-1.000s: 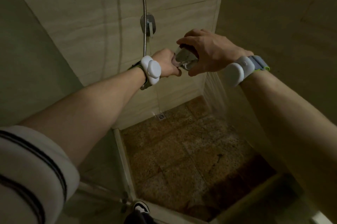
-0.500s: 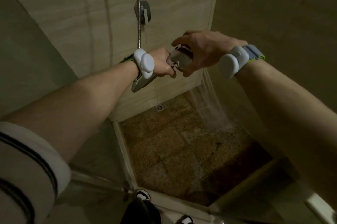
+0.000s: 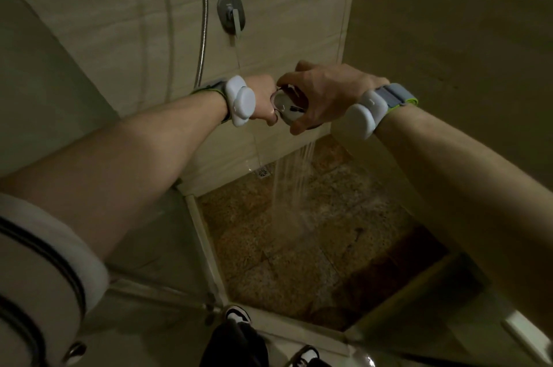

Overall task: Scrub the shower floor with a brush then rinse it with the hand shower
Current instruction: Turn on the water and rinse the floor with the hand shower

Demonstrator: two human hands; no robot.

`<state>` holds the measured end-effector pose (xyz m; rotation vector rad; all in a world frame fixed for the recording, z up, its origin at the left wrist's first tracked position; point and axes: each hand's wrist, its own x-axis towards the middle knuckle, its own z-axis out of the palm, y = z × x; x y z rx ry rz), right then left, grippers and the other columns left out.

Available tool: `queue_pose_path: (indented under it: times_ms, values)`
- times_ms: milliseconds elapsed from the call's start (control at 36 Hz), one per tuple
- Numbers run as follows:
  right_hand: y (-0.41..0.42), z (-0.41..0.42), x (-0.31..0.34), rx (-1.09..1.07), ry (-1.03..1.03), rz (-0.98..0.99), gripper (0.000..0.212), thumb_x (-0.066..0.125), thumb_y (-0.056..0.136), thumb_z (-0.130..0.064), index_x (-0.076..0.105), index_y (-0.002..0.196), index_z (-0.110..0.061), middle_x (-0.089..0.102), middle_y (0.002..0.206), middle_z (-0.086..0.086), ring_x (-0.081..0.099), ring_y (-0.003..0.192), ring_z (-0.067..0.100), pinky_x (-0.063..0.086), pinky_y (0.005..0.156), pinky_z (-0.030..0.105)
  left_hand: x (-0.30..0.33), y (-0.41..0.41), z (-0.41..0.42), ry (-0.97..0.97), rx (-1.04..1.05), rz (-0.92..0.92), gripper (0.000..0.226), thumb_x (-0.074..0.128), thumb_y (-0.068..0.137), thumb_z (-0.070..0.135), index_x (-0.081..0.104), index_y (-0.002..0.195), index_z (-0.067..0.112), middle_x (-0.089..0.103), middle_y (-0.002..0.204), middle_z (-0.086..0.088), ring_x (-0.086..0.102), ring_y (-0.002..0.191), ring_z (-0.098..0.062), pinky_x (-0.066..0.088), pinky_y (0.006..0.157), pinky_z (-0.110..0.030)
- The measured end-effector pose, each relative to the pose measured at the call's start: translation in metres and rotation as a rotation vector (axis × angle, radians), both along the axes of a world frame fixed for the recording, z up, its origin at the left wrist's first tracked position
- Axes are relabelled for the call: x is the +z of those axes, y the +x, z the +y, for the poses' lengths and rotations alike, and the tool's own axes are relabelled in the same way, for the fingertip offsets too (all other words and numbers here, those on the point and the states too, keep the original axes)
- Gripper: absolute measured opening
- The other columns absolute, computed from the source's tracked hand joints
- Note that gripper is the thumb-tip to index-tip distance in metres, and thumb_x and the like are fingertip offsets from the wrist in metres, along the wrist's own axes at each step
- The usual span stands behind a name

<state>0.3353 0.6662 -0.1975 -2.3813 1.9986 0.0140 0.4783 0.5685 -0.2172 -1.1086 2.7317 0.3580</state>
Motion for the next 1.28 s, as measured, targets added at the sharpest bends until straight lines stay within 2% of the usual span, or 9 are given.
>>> queue_pose_path:
  times_ms: [111,222,389,694,833,1000,1111,1278]
  values:
    - [0.004,-0.001,-0.001,-0.023,0.000,0.006,0.085,0.078,0.070,-0.069,0.047,0.138,-0.029,0.048,0.123,0.003,0.058,0.096,0.028,0.053,0.076,0.045,0.003,-0.003,-0.001,-0.086,-0.011,-0.009,0.033,0.069,0.080,0.015,0.044,0.058,0.014,0.045,0.057,-0.003,0.040,0.048,-0.018,0.029,0.046,-0.026]
    - [0.004,0.001,-0.003,-0.043,-0.031,0.005,0.085,0.078,0.069,-0.068,0.047,0.137,-0.026,0.047,0.123,0.004,0.059,0.094,0.033,0.056,0.078,0.051,0.006,-0.005,-0.002,-0.164,-0.021,0.002,0.029,0.068,0.077,0.016,0.046,0.058,0.012,0.047,0.057,-0.008,0.043,0.050,-0.025,0.034,0.049,-0.029]
    - [0.001,-0.001,-0.002,-0.040,-0.043,-0.008,0.083,0.079,0.069,-0.065,0.049,0.134,-0.023,0.046,0.121,0.006,0.058,0.092,0.032,0.055,0.078,0.049,0.011,-0.007,-0.001,-0.194,-0.031,-0.016,0.021,0.068,0.075,0.017,0.054,0.063,0.009,0.052,0.059,-0.012,0.048,0.051,-0.028,0.038,0.050,-0.031]
    - [0.003,-0.003,-0.002,-0.036,0.001,0.020,0.082,0.076,0.068,-0.071,0.048,0.137,-0.036,0.046,0.118,-0.002,0.058,0.096,0.028,0.054,0.077,0.046,0.005,-0.005,0.000,-0.148,-0.003,-0.073,0.024,0.069,0.078,0.020,0.052,0.062,0.012,0.054,0.065,-0.009,0.050,0.057,-0.025,0.035,0.048,-0.028]
    - [0.003,-0.004,-0.002,-0.037,-0.030,-0.010,0.082,0.076,0.068,-0.072,0.049,0.134,-0.032,0.047,0.117,-0.001,0.058,0.092,0.027,0.051,0.073,0.041,0.011,-0.002,-0.007,-0.151,-0.015,-0.070,0.021,0.068,0.076,0.019,0.054,0.063,0.012,0.057,0.061,-0.011,0.052,0.051,-0.026,0.041,0.049,-0.030]
    - [0.006,-0.005,-0.001,-0.060,-0.019,-0.099,0.085,0.083,0.066,-0.064,0.049,0.133,-0.025,0.044,0.117,-0.001,0.058,0.094,0.027,0.053,0.078,0.042,0.022,-0.001,-0.009,-0.205,-0.052,-0.060,0.017,0.068,0.075,0.020,0.060,0.073,0.006,0.057,0.063,-0.012,0.052,0.053,-0.028,0.040,0.049,-0.031]
    - [0.006,-0.005,-0.004,-0.060,0.001,-0.082,0.087,0.083,0.066,-0.066,0.048,0.134,-0.024,0.045,0.120,0.003,0.058,0.097,0.030,0.055,0.084,0.048,0.018,-0.002,-0.009,-0.195,-0.079,-0.063,0.018,0.068,0.075,0.018,0.056,0.068,0.007,0.053,0.060,-0.012,0.049,0.051,-0.028,0.039,0.049,-0.032]
    - [0.004,-0.006,-0.008,-0.047,0.016,-0.054,0.082,0.080,0.067,-0.068,0.050,0.131,-0.028,0.045,0.115,0.000,0.058,0.094,0.029,0.055,0.080,0.047,0.007,-0.002,-0.011,-0.167,-0.063,-0.053,0.021,0.068,0.070,0.022,0.053,0.059,0.012,0.059,0.058,-0.012,0.055,0.049,-0.029,0.044,0.047,-0.033]
